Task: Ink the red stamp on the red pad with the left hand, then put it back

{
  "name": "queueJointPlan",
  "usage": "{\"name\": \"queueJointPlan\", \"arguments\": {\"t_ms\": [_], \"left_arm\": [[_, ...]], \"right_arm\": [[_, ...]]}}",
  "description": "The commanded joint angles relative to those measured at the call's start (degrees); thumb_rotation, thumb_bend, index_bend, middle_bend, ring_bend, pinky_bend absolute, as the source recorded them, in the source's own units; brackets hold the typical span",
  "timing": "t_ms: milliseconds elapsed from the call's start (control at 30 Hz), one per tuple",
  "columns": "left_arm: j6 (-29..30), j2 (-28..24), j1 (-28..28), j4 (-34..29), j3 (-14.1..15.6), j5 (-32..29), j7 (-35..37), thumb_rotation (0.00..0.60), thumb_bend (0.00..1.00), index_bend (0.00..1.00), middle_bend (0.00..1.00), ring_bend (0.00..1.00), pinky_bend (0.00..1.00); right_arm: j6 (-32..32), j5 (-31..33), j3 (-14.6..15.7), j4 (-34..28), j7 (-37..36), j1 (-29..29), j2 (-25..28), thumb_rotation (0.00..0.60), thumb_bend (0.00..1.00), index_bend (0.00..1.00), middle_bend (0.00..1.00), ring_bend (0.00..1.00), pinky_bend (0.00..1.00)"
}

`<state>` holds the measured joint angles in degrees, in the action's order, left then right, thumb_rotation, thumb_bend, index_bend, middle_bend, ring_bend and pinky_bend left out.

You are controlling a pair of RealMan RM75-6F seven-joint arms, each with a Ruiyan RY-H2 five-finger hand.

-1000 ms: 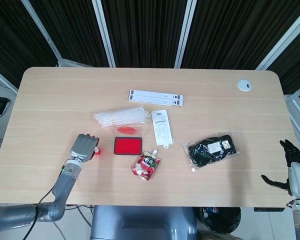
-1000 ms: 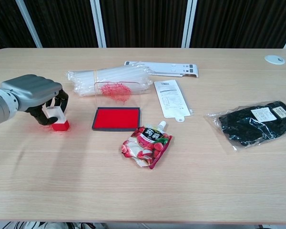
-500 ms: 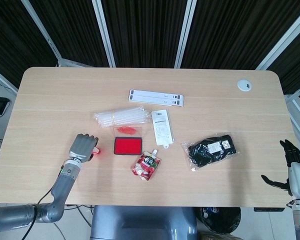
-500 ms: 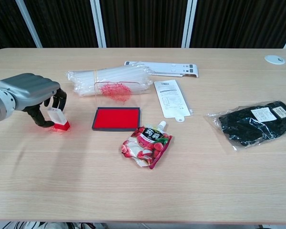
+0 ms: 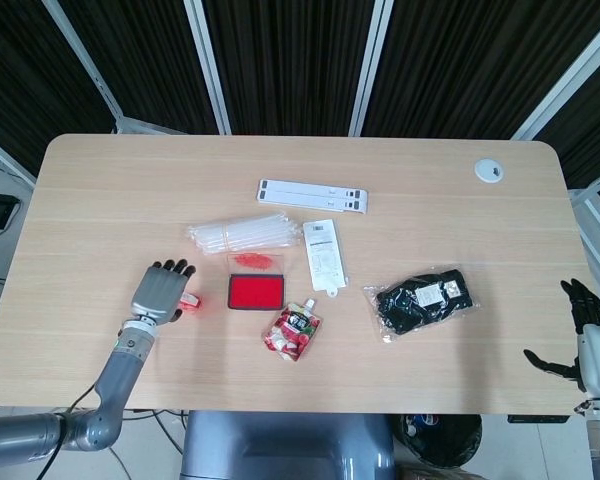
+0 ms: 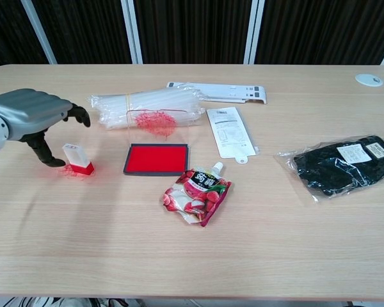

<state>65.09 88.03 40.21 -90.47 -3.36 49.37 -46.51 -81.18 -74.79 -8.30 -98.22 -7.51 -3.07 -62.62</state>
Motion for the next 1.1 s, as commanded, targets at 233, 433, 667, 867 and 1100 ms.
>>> {"name": "queueJointPlan", "arguments": {"t_ms": [233,433,667,867,1100], "left_arm": [[7.90,-8.98,-7.67,-6.42,3.59,12.11,11.88,0.600,0.15,0.00,0.00,0.00,0.10],[14.35,-15.22,-14.04,-7.88,6.61,19.28,19.98,0.600,0.14,0.00,0.00,0.00,0.07],[20.58,-18.43,-21.03,-5.46,9.74,25.86,27.51,0.600,0.13,0.00,0.00,0.00,0.01],[22.94,-18.24,-24.30,-2.37,9.89,29.05,30.64,0.600,0.13,0.00,0.00,0.00,0.00],[21.63,-18.14,-25.10,-2.65,8.57,29.98,30.82,0.600,0.13,0.00,0.00,0.00,0.00]], "right_arm": [[-0.57,-0.54,0.06,0.46,0.74,0.02,-0.23,0.600,0.16,0.00,0.00,0.00,0.20],[-1.20,-1.10,0.15,0.35,1.73,0.04,-0.55,0.600,0.16,0.00,0.00,0.00,0.20],[-2.07,-1.77,0.16,0.69,2.54,0.11,-0.99,0.600,0.16,0.00,0.00,0.00,0.20],[-2.62,-2.38,0.30,0.88,2.66,0.24,-1.26,0.600,0.16,0.00,0.00,0.00,0.20],[-2.58,-2.60,0.40,1.30,2.21,0.29,-1.25,0.600,0.16,0.00,0.00,0.00,0.20]]}}
